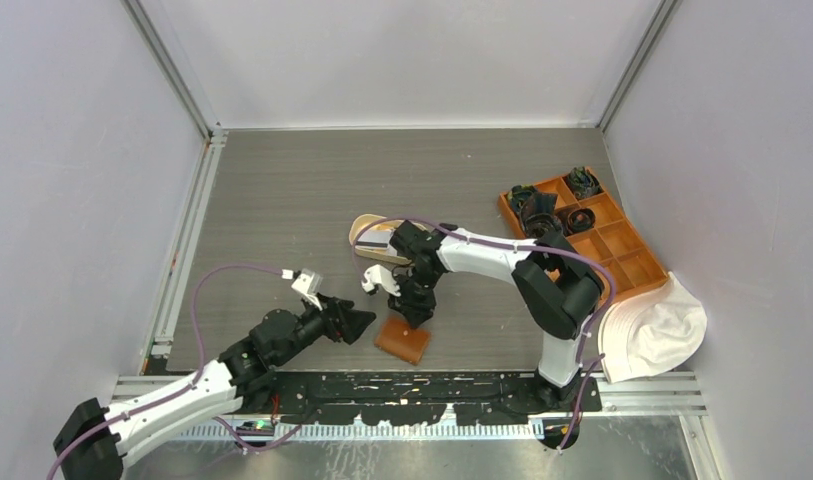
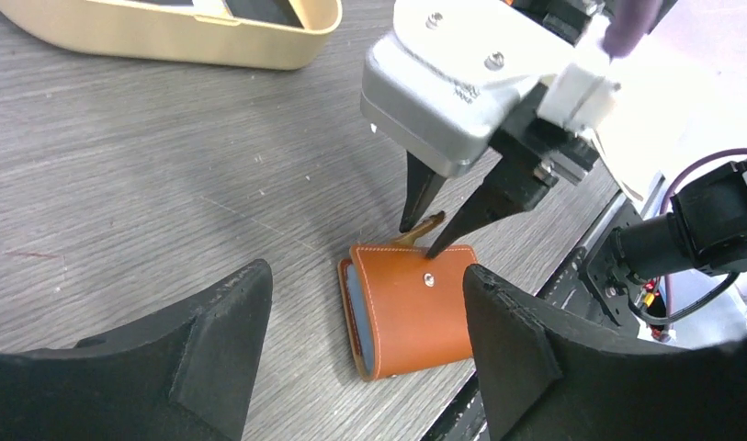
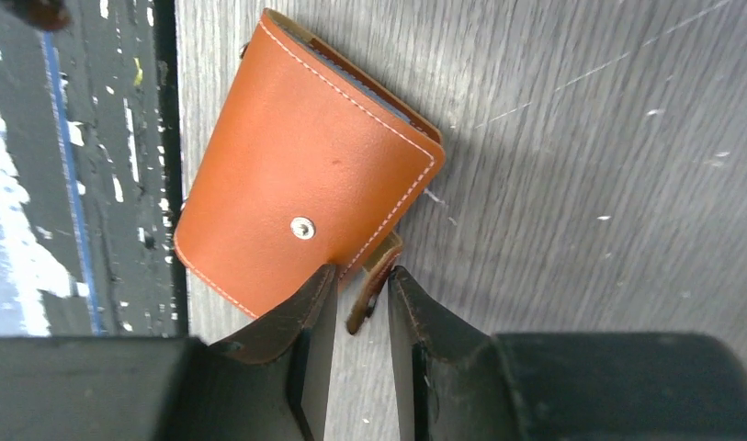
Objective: Put the credit cards into the card holder
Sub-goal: Close the card holder at the center of the board.
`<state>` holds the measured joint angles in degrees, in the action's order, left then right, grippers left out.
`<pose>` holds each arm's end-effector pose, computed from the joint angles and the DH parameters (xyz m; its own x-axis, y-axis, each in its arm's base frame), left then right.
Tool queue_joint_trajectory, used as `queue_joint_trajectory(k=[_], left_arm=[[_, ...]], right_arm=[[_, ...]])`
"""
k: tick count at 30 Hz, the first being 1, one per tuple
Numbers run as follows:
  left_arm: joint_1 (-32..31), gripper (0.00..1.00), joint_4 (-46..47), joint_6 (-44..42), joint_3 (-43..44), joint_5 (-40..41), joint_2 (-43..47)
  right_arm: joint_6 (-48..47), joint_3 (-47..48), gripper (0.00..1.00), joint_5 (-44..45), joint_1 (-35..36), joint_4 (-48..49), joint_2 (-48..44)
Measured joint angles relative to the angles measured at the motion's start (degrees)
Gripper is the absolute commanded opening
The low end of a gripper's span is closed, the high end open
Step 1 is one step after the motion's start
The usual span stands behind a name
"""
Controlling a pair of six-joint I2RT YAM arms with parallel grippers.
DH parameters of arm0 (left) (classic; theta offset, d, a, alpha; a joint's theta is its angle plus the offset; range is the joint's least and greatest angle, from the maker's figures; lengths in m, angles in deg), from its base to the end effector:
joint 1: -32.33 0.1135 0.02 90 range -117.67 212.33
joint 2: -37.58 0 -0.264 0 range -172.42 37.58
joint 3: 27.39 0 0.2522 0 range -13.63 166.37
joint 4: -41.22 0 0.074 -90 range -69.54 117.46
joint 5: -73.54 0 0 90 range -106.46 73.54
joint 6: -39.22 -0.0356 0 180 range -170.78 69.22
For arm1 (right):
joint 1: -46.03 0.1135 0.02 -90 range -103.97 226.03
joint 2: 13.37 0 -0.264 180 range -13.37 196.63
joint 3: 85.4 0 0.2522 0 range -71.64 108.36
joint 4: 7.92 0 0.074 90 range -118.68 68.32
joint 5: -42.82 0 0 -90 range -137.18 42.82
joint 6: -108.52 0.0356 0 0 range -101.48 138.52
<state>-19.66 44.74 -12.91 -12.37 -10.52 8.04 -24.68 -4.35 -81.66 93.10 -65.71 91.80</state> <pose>0.0903 -0.1095 0.1596 -0.5354 -0.3064 -0.7870 0.4971 0.6390 -0.5870 0.2126 0.2581 0.1629 -0.0413 -0.8728 -0.4863 -0.9411 -0.1295 0.3122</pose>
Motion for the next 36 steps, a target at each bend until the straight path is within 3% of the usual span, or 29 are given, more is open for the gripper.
queue_joint_trajectory(k=[5,12,14,16,17,21,24,28,33,35,36], left_arm=[[0.0,0.74,-0.8,-2.3,-0.3,-0.6,2.0],[0.0,0.68,2.3,-1.8,0.0,-2.3,-10.9],[0.0,0.67,2.6,-1.1,0.7,-2.7,-15.4],[0.0,0.64,3.0,-0.5,2.0,-3.5,-19.7],[0.0,0.62,3.9,-0.3,3.0,-4.0,-22.4],[0.0,0.59,6.1,0.7,5.7,-5.6,-28.7],[0.0,0.57,7.4,1.2,7.8,-7.5,-32.9],[0.0,0.46,9.4,2.3,9.9,-10.1,-37.6],[0.1,0.15,10.5,3.7,12.0,-12.7,-42.4],[0.4,0.01,11.4,4.3,12.7,-13.6,-43.8],[0.6,0.00,11.9,4.6,13.0,-14.0,-44.3]], right_arm=[[-4.6,0.0,0.47,2.9,0.7,2.3,-1.1],[-5.7,0.0,0.60,7.3,0.1,4.6,-6.9],[-5.4,0.0,0.72,7.3,-0.5,5.0,-10.7],[-4.5,-0.1,0.94,6.0,-1.7,5.0,-15.5],[-4.0,-0.1,0.99,4.7,-2.6,5.0,-17.7],[-1.0,-0.7,0.99,-5.2,-7.8,5.1,-22.3],[0.8,-2.3,0.99,-12.0,-11.1,4.8,-20.7],[2.8,-4.0,1.00,-15.6,-11.8,3.9,-16.5],[2.4,-4.1,0.99,-16.6,-11.6,1.6,-14.8],[1.4,-4.1,0.95,-16.1,-11.6,0.9,-14.7],[1.1,-4.1,0.92,-15.7,-11.6,0.7,-14.7]])
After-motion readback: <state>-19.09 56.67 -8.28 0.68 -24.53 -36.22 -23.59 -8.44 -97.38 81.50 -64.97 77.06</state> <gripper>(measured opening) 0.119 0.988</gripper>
